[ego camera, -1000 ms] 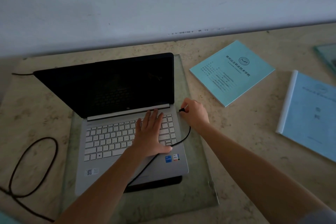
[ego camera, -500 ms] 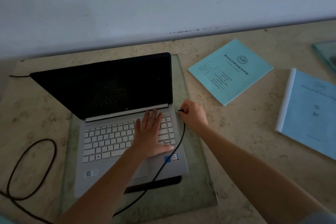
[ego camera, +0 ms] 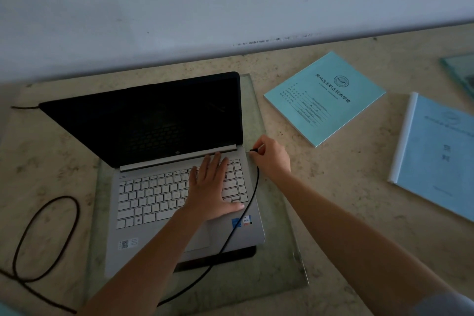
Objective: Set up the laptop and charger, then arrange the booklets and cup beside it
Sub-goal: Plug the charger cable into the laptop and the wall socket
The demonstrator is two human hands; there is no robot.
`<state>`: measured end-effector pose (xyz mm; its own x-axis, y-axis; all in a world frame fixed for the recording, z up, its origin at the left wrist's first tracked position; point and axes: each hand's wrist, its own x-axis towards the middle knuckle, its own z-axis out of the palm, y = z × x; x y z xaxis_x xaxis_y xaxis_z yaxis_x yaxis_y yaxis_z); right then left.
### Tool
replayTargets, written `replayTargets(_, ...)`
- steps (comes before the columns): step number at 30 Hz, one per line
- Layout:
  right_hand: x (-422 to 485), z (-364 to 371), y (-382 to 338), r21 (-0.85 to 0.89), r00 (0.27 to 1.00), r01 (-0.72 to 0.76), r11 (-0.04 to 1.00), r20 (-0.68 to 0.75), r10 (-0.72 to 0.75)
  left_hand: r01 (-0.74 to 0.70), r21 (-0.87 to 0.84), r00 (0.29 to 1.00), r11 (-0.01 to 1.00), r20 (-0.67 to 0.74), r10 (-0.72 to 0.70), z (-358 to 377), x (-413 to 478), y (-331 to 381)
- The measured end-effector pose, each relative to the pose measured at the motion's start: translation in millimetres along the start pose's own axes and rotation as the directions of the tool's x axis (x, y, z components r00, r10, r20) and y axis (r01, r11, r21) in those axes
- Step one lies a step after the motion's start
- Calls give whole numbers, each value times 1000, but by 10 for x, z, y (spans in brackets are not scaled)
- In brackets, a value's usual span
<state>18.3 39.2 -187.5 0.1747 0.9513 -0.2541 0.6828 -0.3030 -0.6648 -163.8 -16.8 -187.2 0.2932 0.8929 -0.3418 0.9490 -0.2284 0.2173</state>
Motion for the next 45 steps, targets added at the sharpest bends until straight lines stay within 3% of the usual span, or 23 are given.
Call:
replayTargets(13,-7,-58,65,-3,991,92,996,99,-92,10,0,1000,1000,2,-10,9,10,-2)
replayTargets(28,13,-24,59,44,996,69,997,51,-71,0,-21,1000,1000,-9,0,33,12,-15)
replayTargets(45,-62,40,13,-71,971,238,969,19,-237,5,-31,1000,1000,-10,-5,37,-3,-10)
